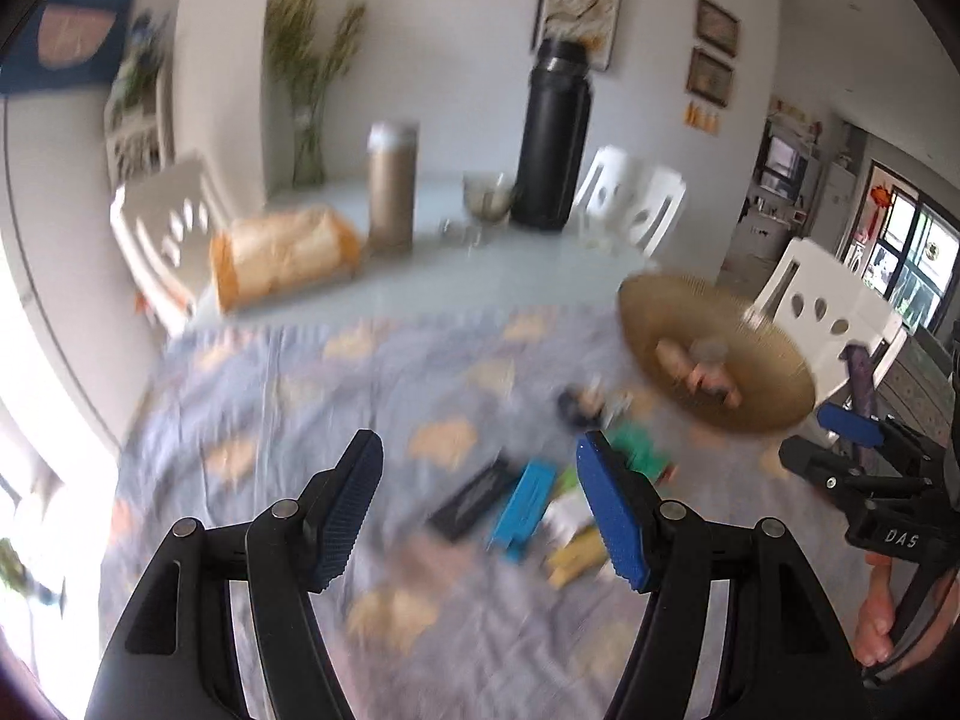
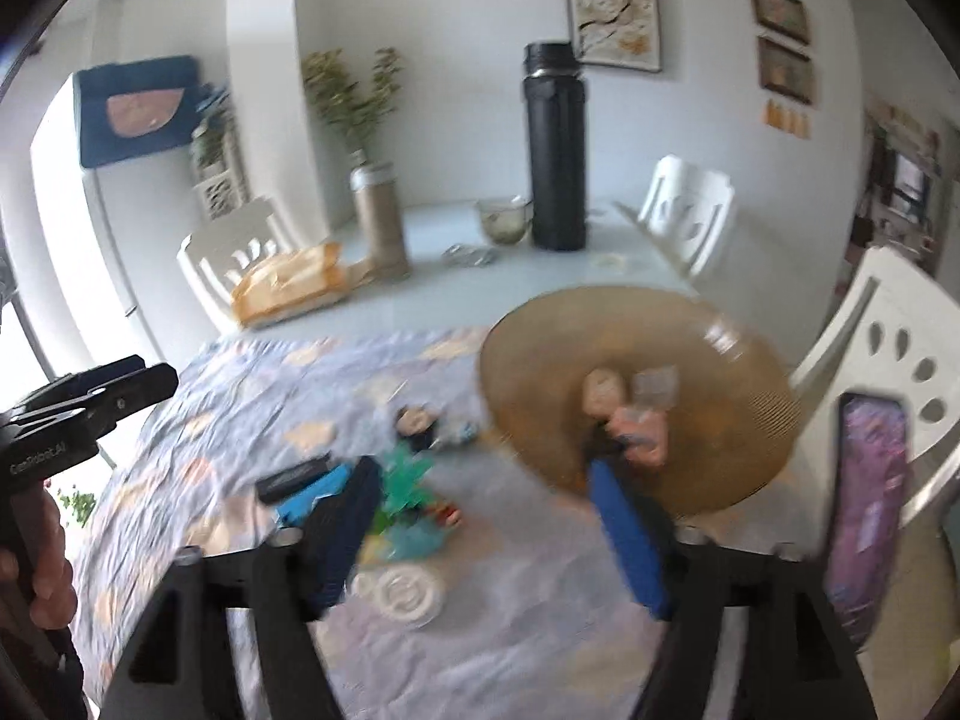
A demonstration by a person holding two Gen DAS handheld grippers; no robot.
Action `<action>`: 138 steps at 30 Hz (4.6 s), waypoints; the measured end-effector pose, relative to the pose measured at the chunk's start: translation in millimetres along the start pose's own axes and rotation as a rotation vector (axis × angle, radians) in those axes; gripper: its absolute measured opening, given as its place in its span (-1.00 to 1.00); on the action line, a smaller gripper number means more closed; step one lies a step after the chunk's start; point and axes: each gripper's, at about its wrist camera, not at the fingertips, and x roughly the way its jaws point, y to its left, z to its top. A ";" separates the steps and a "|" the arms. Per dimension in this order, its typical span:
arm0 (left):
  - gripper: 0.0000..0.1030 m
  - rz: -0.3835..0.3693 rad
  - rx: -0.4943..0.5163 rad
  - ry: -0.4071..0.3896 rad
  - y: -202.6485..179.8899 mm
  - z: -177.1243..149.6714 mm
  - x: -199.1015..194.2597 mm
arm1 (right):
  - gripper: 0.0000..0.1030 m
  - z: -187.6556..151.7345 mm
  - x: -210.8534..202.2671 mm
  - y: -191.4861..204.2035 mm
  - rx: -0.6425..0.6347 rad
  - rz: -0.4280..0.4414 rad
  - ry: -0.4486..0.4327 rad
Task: Organize rigid objects
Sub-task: 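Carry the pink tape dispenser into the amber bowl and release it, then grasp black USB stick with left gripper while right gripper grasps clear gear roller, then carry USB stick and gear roller into the amber bowl and release both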
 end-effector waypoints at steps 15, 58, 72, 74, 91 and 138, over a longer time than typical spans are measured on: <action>0.26 -0.051 0.038 0.313 23.6 -45.8 73.9 | 0.63 -54.2 65.2 14.6 -0.142 0.194 0.191; -0.16 -0.081 -0.026 0.270 25.5 -72.3 60.3 | 0.34 -87.1 62.5 15.7 -0.203 0.074 0.294; -0.58 -0.001 -0.016 0.171 0.1 -67.4 38.0 | -0.03 -92.2 38.4 42.1 -0.230 0.109 0.234; -0.58 -0.013 -0.010 0.141 -6.6 -59.5 28.9 | -0.03 -85.2 29.4 39.2 -0.210 0.120 0.210; -0.58 -0.261 0.124 -0.138 -132.8 95.7 0.9 | -0.03 69.2 -76.7 -44.3 0.012 -0.260 -0.221; 0.19 -0.028 -0.091 0.007 12.8 -45.8 24.8 | 0.26 -34.3 29.3 0.9 0.015 0.009 0.044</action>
